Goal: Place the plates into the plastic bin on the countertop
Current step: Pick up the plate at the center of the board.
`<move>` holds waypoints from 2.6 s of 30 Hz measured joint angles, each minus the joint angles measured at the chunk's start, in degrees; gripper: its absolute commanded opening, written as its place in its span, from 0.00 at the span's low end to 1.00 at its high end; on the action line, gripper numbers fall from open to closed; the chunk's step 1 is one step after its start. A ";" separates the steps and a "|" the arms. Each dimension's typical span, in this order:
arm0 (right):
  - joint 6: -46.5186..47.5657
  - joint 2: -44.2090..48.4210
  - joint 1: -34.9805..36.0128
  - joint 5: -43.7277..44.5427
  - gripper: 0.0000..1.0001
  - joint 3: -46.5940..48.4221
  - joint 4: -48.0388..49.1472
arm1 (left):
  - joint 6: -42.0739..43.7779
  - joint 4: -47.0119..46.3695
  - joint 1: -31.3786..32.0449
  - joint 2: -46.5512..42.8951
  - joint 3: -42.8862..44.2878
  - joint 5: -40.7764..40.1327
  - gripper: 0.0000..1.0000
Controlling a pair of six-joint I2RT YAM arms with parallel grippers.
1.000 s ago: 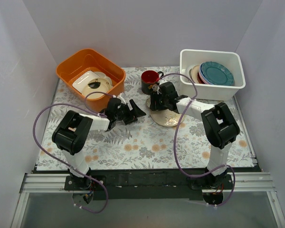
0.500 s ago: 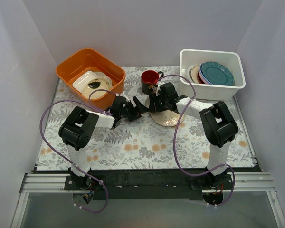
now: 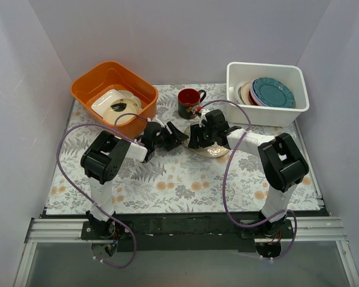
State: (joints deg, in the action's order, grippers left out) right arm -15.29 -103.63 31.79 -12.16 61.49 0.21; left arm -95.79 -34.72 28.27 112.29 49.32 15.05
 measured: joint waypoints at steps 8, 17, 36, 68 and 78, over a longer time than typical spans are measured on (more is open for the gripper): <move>-0.59 0.00 -0.02 -0.07 0.62 0.00 0.02 | -0.87 -3.50 1.16 3.45 0.85 2.19 0.23; -1.46 0.57 0.22 -2.14 0.63 0.17 -0.81 | -1.79 -5.66 1.31 4.74 1.11 4.07 0.00; -3.26 7.80 0.48 0.09 0.94 -2.16 -3.28 | -1.09 -5.75 1.31 3.39 -0.70 5.01 0.00; -8.74 27.50 -14.82 -7.50 0.98 -10.97 -1.73 | 5.75 0.09 1.25 -15.87 -8.85 8.31 0.00; -11.41 27.41 -16.63 -15.76 0.98 -12.63 2.03 | 3.21 -11.82 1.25 -15.87 -11.85 15.69 0.00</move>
State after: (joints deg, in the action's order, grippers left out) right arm -26.70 -76.23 15.16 -27.92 48.86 2.24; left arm -92.58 -46.54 29.52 96.42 37.47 30.74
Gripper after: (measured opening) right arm 0.982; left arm 0.130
